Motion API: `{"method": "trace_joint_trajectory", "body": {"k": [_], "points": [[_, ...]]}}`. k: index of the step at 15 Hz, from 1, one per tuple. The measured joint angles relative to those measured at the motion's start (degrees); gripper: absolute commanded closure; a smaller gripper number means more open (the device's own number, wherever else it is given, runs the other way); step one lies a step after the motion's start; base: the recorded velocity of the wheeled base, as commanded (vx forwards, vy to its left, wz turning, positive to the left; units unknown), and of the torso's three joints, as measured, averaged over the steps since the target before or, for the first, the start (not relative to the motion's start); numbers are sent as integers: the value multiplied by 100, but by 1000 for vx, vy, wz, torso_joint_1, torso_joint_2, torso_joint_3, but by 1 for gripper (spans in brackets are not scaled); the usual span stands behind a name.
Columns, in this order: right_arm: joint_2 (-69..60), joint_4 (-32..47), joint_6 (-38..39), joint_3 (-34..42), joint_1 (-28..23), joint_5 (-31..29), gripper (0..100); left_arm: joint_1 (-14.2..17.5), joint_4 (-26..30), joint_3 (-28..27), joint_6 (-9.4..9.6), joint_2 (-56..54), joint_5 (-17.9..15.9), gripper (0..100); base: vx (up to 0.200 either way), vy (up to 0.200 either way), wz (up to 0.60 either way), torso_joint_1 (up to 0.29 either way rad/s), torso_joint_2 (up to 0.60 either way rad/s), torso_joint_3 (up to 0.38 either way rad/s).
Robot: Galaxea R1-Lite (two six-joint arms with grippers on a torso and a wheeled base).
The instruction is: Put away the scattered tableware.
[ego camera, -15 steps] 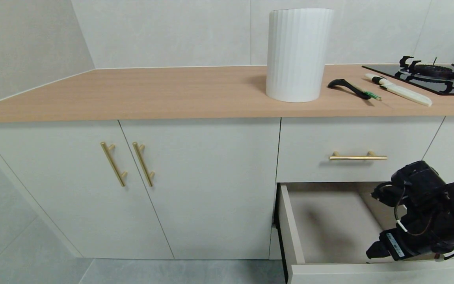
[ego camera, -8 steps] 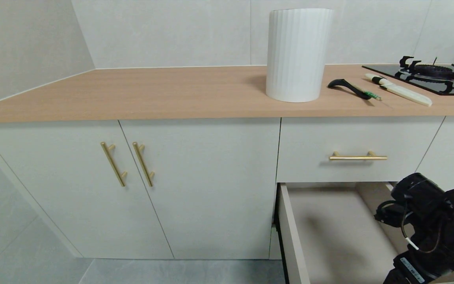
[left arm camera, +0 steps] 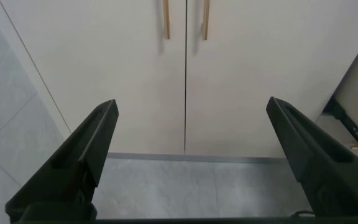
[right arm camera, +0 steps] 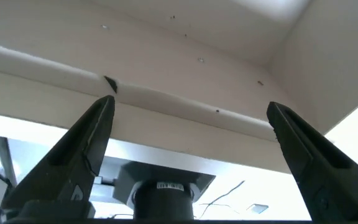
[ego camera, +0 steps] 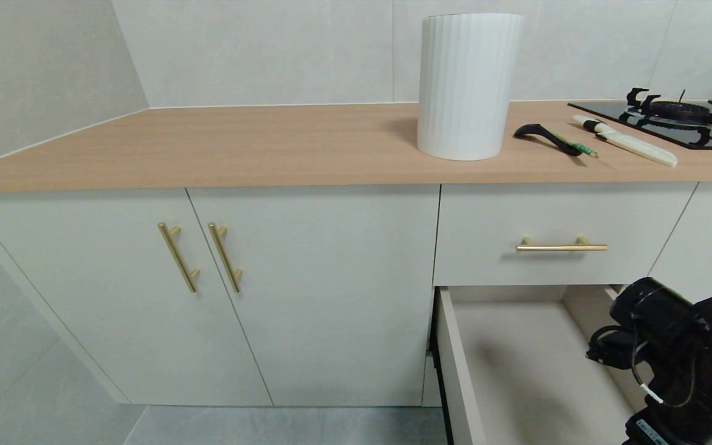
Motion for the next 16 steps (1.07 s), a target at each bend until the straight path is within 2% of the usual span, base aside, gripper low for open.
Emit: {"method": "trace_joint_trajectory", "body": {"k": [4, 7, 9, 13, 16], "points": [[-474, -6, 71, -286, -7, 71, 0, 0, 0, 0, 1, 0, 0, 0, 0, 0, 0, 0, 0, 0], [-1420, 18, 382, -667, -5, 770, 0, 0, 0, 0, 1, 0, 0, 0, 0, 0, 0, 0, 0, 0], [-2065, 99, 532, -891, -2, 995, 0, 0, 0, 0, 1, 0, 2, 0, 0, 0, 0, 0, 0, 0], [-2723, 126, 553, -1018, -7, 1003, 0, 0, 0, 0, 0, 0, 0, 0, 0, 0, 0, 0, 0, 0], [-2850, 123, 535, -1029, -11, 1000, 0, 0, -7, -1, 0, 0, 2, 0, 0, 0, 0, 14, -173, -225]]}}
